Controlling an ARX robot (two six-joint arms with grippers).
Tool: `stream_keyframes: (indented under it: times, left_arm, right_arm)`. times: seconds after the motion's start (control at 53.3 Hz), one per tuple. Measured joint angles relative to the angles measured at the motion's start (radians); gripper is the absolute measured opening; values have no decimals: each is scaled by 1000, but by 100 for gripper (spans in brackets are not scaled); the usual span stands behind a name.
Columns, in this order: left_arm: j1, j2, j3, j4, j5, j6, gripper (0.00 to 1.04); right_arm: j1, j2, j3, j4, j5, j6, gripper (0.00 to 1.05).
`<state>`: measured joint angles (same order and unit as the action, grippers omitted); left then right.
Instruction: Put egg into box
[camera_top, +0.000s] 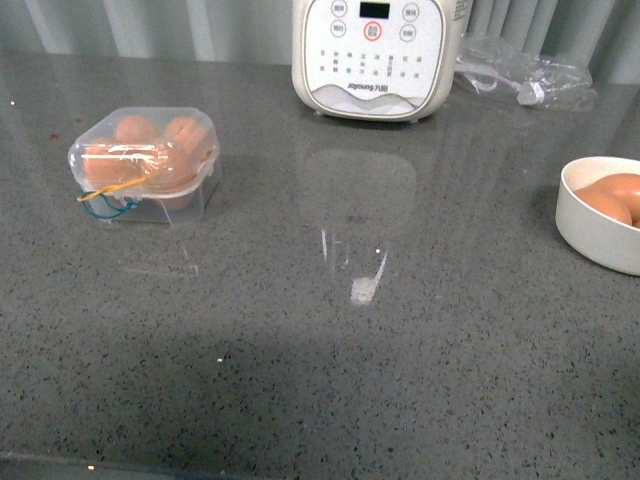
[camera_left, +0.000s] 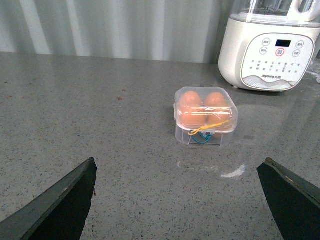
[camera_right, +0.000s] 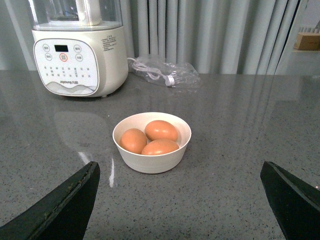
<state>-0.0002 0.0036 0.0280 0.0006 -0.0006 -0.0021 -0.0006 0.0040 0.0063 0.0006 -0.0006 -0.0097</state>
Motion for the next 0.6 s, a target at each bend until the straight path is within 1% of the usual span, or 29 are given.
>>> stream_keyframes:
  times: [0.601]
  left_arm:
    - [0, 0, 0, 0, 0, 0, 98]
  right_arm:
    - [0, 0, 0, 0, 0, 0, 97]
